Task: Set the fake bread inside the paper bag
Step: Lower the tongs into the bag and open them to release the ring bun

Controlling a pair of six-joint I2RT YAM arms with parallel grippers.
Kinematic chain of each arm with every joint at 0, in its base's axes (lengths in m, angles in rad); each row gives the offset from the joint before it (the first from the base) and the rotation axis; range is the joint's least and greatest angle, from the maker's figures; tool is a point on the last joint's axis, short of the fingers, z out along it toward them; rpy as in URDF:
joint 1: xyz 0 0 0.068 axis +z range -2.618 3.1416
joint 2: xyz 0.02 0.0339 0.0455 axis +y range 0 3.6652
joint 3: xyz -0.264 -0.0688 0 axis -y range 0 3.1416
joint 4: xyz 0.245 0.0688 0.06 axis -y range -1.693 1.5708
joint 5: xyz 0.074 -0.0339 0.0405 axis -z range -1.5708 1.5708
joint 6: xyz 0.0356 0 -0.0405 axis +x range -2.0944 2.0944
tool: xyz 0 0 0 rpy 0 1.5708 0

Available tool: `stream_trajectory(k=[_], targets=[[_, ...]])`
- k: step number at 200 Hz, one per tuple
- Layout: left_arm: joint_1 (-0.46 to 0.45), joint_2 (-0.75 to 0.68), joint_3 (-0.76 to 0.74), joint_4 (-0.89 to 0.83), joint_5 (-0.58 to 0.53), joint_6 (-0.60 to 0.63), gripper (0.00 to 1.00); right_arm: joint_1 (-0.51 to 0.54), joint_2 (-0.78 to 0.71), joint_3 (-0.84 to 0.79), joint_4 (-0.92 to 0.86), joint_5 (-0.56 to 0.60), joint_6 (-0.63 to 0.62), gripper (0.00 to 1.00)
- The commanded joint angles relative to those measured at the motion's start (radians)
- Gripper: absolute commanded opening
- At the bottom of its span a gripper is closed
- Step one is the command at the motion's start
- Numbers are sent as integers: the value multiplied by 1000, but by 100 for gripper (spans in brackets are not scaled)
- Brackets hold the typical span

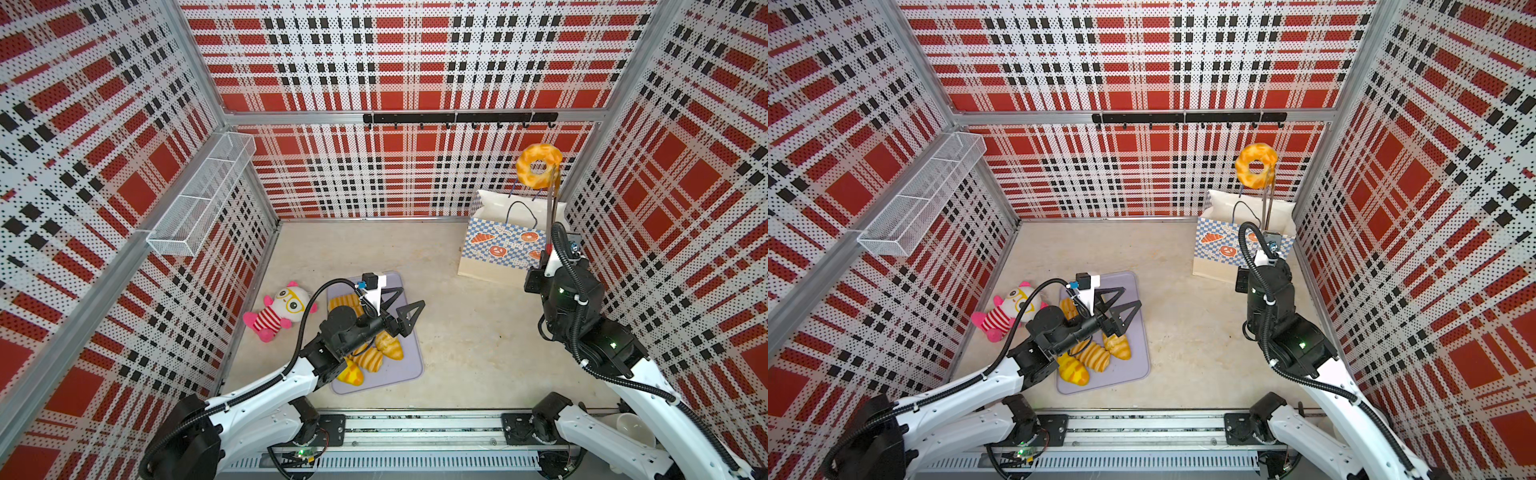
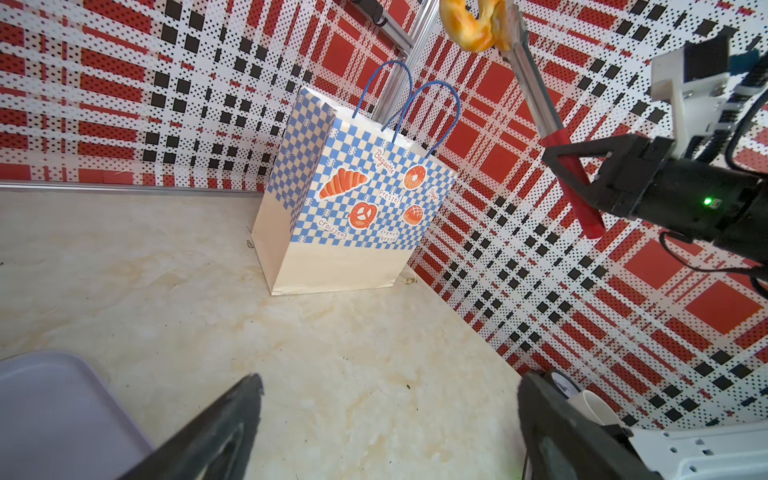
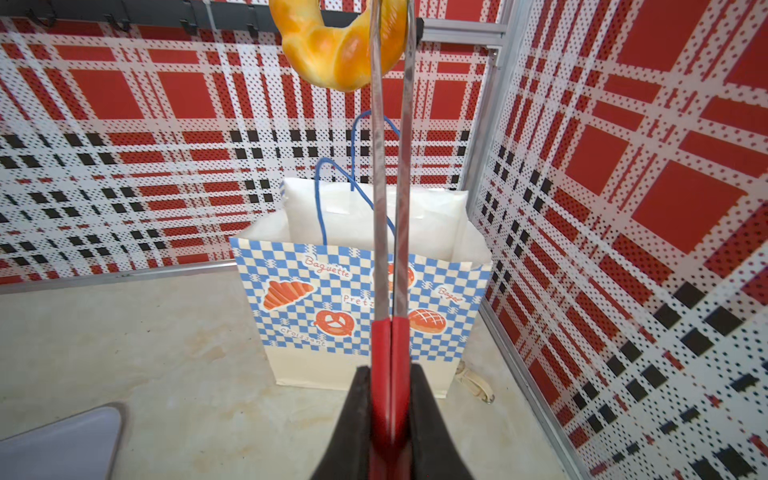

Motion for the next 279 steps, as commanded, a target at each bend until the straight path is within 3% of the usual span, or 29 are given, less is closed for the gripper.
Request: stream_trajectory(k=[1,39,95,134,214,239,279], targets=[[-7,-10,-3,37,6,17,98,-31,-35,-11,-10,17,20,6],[-7,-18,-11,37,8,13,98,-56,-45,-50,-50,20,50,6],[-13,-24,-13,36,17,7,98,-139,8,-86,-64,-71,29,5],[-16,-29,-18,35,17,7,98,-215,38,-120,-39,-145,30,4],[-24,10,-6,33,29,6,98,-259,121,-168,37,-223,-39,6],[-24,6,-7,34,22,8,98,-259,120,-179,52,-233,-43,10],[-24,6,-8,32,17,10,98,-260,102,-188,69,-229,-42,27]])
